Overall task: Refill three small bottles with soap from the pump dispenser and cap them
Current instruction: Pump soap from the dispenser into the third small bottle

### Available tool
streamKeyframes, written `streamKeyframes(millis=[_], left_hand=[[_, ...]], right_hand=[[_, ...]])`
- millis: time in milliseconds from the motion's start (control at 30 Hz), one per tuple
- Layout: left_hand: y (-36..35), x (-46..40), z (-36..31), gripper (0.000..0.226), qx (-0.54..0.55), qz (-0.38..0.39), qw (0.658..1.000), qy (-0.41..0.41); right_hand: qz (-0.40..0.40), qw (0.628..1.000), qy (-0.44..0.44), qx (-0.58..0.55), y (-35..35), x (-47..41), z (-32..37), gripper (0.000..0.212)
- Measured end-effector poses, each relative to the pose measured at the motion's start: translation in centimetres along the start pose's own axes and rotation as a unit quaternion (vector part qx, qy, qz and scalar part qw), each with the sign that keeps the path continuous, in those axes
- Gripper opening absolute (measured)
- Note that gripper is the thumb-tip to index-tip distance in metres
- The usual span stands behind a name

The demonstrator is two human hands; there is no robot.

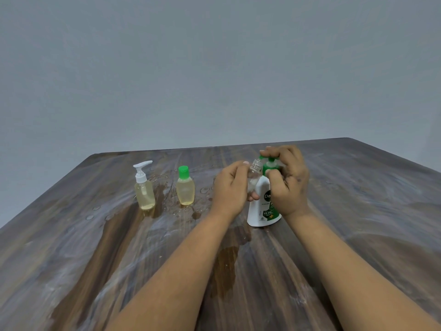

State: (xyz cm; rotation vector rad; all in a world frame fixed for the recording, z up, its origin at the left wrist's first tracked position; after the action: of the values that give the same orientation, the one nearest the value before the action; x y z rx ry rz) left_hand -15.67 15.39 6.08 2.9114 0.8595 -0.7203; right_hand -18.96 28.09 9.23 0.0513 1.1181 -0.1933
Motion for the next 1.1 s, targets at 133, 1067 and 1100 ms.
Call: streamKeyframes(millis=[133, 1067, 1100], left_hand=[[-0.07, -0.03, 0.07, 0.035, 0.001, 0.004, 1.000, 0.000], [-0.09, -0.16, 0.31, 0.035, 0.015, 0.001, 1.000, 0.000], [-0.08, -0.18, 0.34, 0.036, 0.011, 0.000, 1.000, -0.001]], right_hand=[[-0.012, 1.000, -0.025, 0.011, -0.07, -0.02, -0.14, 0.026], [0.009, 1.000, 0.008, 0.017, -0.04, 0.06, 0.43, 0.033], [0.011, 1.000, 0.012, 0.014, 0.03, 0.09, 0.53, 0.036]])
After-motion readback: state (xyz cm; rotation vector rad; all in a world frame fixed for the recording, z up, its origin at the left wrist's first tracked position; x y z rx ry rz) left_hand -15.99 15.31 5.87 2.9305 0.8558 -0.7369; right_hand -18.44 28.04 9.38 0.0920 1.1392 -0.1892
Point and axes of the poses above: each hand's wrist, its own x-axis away from the middle knuckle, its own y-axis out of the back of the hand, z = x × y, the point moved 5 cm from there along -x, towards the middle knuckle, and after that the axes turned 10 degrees about -z, right-handed, at the moved point
